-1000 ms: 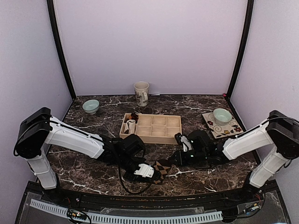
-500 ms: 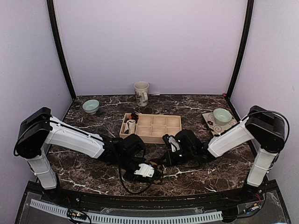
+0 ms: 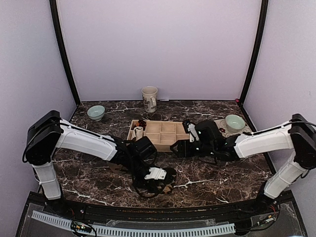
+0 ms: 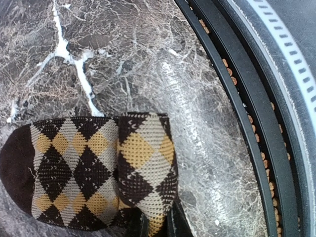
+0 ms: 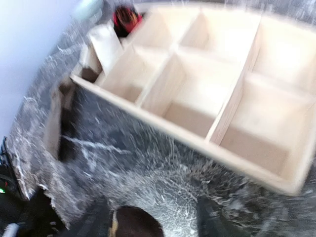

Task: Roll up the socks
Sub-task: Roll the sock at the center of the board.

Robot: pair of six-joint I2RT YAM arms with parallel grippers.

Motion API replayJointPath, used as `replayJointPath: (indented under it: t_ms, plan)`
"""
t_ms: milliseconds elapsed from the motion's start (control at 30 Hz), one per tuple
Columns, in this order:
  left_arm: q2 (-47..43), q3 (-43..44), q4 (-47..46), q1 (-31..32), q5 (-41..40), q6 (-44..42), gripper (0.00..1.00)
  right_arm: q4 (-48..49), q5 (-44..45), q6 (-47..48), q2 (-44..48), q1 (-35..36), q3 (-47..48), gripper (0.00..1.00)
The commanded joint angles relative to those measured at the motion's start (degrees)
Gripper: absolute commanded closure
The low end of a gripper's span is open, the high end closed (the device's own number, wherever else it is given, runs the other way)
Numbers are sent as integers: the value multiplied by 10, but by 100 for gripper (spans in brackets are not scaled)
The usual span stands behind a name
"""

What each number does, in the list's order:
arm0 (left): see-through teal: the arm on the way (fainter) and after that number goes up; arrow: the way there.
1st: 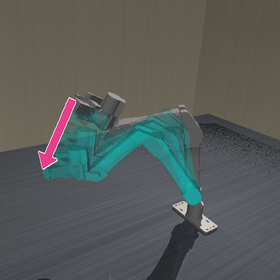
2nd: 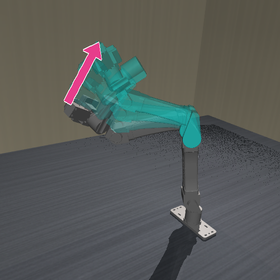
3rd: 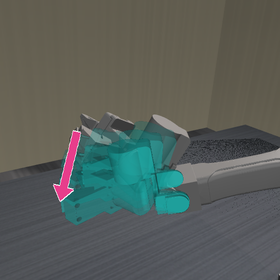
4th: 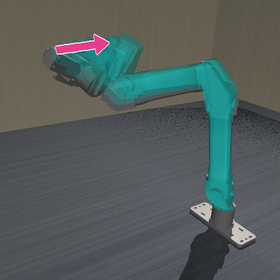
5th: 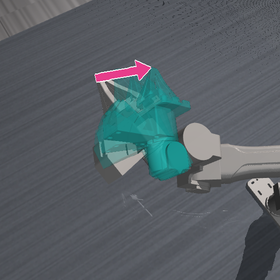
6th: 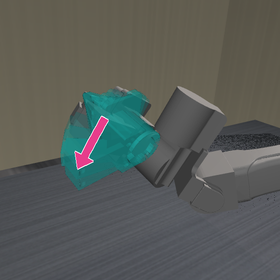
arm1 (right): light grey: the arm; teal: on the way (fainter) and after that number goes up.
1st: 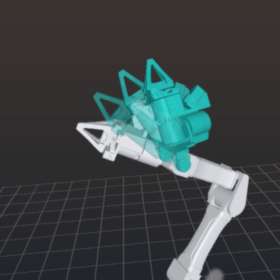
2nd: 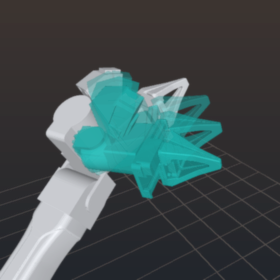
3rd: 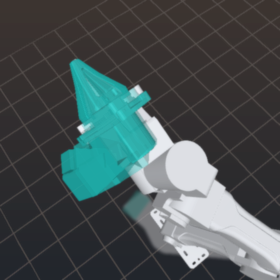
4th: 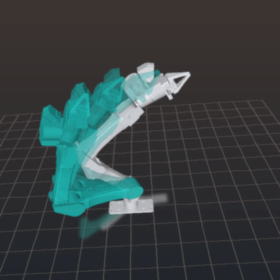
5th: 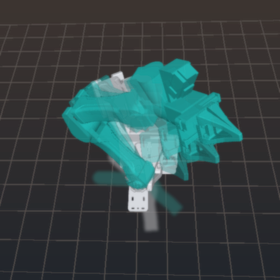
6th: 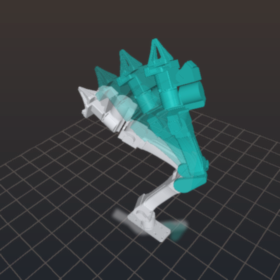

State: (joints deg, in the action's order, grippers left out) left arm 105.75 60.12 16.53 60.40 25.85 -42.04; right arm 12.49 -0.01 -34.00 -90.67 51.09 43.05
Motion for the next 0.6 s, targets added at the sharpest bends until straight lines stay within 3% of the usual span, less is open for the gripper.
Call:
replayJointPath:
  t_ms: [0, 100, 233, 333, 433, 567]
  plan:
    - [61, -3, 116, -15, 24, 28, 96, 4, 86, 32, 104, 0, -23, 2]
    - [75, 9, 126, -25, 46, 37, 96, 39, 95, 56, 172, 1, -66, 1]
    - [95, 26, 139, -39, 75, 52, 96, 160, 119, 14, 273, 0, -195, 0]
    - [105, 27, 138, -46, 95, 58, 96, 221, 127, 85, 392, 36, -281, 0]
    - [121, 40, 152, -47, 110, 48, 95, 125, 61, 120, 471, 63, -280, 0]
    - [166, 89, 205, -47, 129, 22, 95, -25, 55, 157, 434, 158, -229, 1]
